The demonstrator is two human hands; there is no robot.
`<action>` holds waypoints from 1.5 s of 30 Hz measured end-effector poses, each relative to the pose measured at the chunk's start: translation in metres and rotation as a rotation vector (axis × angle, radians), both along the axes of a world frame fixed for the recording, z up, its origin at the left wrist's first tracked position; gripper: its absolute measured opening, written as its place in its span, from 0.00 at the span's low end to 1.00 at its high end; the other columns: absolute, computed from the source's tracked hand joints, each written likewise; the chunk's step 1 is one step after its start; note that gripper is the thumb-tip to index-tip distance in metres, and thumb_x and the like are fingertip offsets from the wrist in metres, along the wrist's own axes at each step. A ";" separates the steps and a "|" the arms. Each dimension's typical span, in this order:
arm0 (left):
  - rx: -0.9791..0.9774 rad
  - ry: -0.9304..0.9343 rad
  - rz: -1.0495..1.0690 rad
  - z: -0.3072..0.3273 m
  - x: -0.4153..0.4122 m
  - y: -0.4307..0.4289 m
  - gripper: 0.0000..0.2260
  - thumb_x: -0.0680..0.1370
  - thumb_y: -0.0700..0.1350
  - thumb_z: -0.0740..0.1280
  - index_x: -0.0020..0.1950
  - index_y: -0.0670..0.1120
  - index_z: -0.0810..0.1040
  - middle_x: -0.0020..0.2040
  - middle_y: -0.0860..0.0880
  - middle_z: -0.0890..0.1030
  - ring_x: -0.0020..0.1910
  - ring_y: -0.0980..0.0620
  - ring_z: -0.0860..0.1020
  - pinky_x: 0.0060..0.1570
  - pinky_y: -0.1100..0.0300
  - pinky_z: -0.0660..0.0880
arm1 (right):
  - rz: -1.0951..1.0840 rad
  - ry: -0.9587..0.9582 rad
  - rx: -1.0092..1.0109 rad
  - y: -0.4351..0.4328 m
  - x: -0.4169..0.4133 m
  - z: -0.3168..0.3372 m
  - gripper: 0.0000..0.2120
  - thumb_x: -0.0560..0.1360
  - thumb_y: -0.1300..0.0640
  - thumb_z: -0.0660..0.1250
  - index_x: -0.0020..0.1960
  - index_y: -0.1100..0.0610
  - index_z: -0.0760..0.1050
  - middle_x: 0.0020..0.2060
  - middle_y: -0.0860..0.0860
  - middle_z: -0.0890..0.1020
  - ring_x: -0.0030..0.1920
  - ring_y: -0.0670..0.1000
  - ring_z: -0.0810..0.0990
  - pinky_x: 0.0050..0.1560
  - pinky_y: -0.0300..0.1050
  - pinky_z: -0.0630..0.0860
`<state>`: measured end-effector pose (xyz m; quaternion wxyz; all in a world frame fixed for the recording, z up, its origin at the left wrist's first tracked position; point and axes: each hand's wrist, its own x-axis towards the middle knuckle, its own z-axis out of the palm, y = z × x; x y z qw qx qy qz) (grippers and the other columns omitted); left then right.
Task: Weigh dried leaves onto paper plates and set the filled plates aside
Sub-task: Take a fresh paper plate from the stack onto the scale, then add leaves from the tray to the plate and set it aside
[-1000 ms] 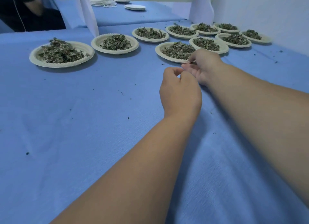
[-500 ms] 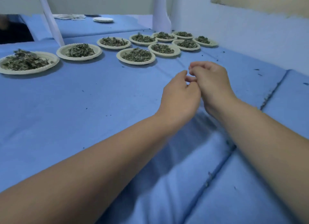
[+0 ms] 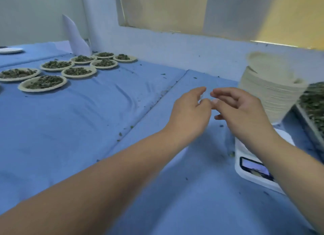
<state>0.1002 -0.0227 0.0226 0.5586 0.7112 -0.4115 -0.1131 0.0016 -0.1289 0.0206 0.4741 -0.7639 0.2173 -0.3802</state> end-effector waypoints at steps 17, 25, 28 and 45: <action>0.365 -1.041 -0.151 0.064 -0.066 -0.195 0.17 0.87 0.49 0.53 0.65 0.40 0.73 0.60 0.40 0.77 0.59 0.42 0.71 0.61 0.51 0.63 | -0.742 0.956 -0.526 -0.116 -0.204 -0.040 0.18 0.82 0.44 0.53 0.52 0.54 0.75 0.31 0.49 0.75 0.34 0.56 0.73 0.46 0.52 0.72; 0.445 -0.927 -0.176 0.063 -0.064 -0.215 0.16 0.86 0.53 0.52 0.56 0.47 0.77 0.47 0.46 0.76 0.48 0.47 0.69 0.50 0.52 0.60 | -0.746 0.945 -0.545 -0.121 -0.198 -0.047 0.19 0.82 0.42 0.51 0.46 0.53 0.71 0.28 0.49 0.75 0.29 0.51 0.71 0.49 0.51 0.73; 0.433 -0.956 -0.140 0.064 -0.066 -0.216 0.20 0.86 0.54 0.52 0.41 0.46 0.73 0.38 0.48 0.74 0.38 0.53 0.70 0.50 0.51 0.61 | -0.750 0.934 -0.569 -0.124 -0.199 -0.050 0.18 0.81 0.42 0.50 0.45 0.53 0.70 0.28 0.49 0.74 0.29 0.50 0.70 0.48 0.50 0.72; 0.076 -0.814 -0.042 0.073 -0.064 -0.190 0.16 0.70 0.30 0.59 0.47 0.48 0.79 0.45 0.50 0.82 0.47 0.45 0.78 0.45 0.49 0.77 | -0.781 0.857 -0.632 -0.129 -0.198 -0.060 0.16 0.79 0.41 0.53 0.42 0.52 0.68 0.30 0.47 0.72 0.36 0.54 0.71 0.44 0.49 0.69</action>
